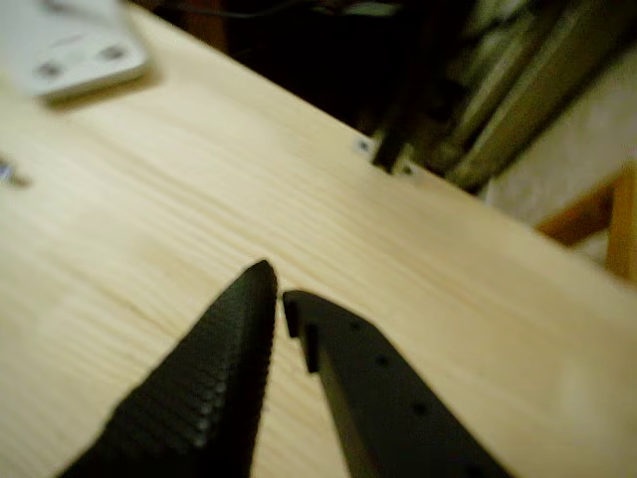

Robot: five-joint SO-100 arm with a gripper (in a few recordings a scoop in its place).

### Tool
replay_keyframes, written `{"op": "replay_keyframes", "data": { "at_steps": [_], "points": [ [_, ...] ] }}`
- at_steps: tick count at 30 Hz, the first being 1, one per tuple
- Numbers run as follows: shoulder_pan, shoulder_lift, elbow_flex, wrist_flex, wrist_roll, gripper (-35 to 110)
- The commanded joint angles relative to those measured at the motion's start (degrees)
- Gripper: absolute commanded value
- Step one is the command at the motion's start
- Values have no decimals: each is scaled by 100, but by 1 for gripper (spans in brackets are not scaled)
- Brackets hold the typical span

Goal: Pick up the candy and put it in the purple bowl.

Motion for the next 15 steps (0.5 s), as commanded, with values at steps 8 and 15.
{"op": "replay_keyframes", "data": {
  "at_steps": [8,15],
  "points": [
    [-1055,-1116,-1134,-123,-1512,0],
    [-1626,-2329,-1863,-97,-1397,0]
  ]
}}
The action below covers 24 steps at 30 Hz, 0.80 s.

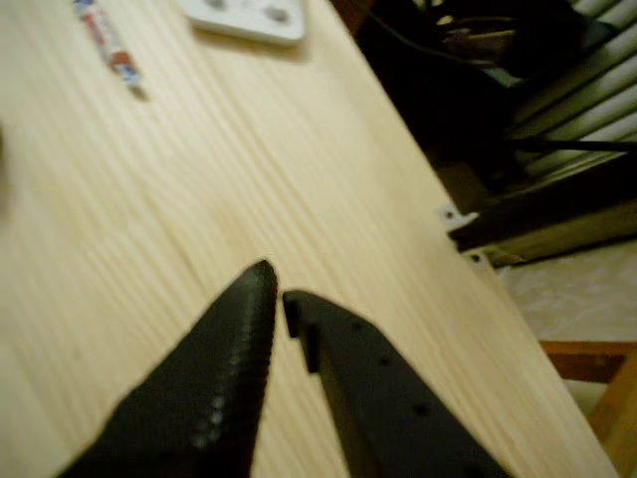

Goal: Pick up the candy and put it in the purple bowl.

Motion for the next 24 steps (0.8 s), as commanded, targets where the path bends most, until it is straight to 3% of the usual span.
{"op": "replay_keyframes", "data": {
  "at_steps": [1,6,12,24],
  "points": [
    [-290,-527,-835,-35,-18,0],
    [-659,-1521,-1380,44,193,0],
    [-923,-2549,-2180,53,-580,0],
    [-1318,-4597,-4271,325,-729,0]
  ]
}}
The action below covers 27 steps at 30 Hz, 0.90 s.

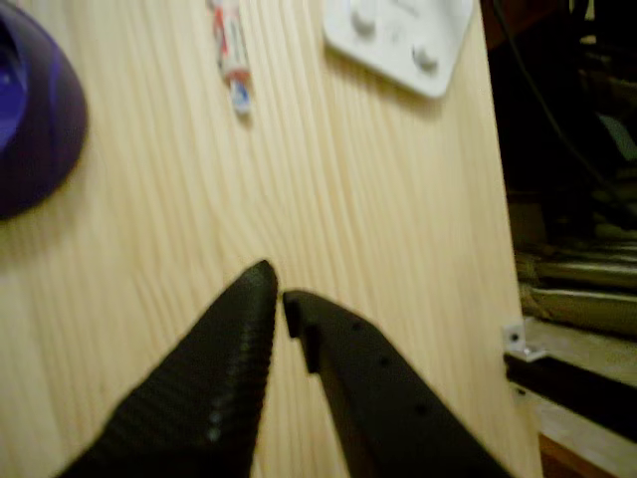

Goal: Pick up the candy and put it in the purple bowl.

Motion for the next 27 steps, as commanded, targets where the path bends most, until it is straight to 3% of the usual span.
{"op": "replay_keyframes", "data": {
  "at_steps": [1,10,27],
  "points": [
    [-123,-316,-1248,255,-105,0],
    [-571,-1635,-2619,817,62,0],
    [-809,-4535,-6214,817,413,0]
  ]
}}
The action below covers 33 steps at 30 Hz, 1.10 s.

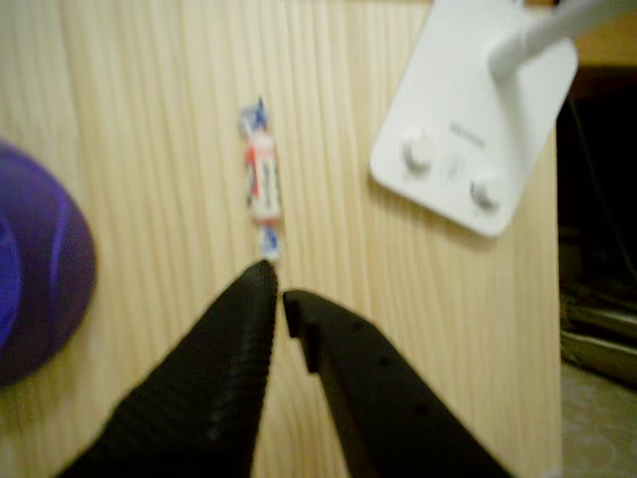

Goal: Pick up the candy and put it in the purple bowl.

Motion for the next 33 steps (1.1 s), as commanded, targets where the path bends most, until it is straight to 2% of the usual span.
{"op": "replay_keyframes", "data": {
  "at_steps": [1,19,29,33],
  "points": [
    [-158,-79,-1222,35,53,0],
    [-554,-1775,-3129,149,149,0],
    [-193,-1881,-3059,378,9,0],
    [-132,-1881,-2962,431,35,5]
  ]
}}
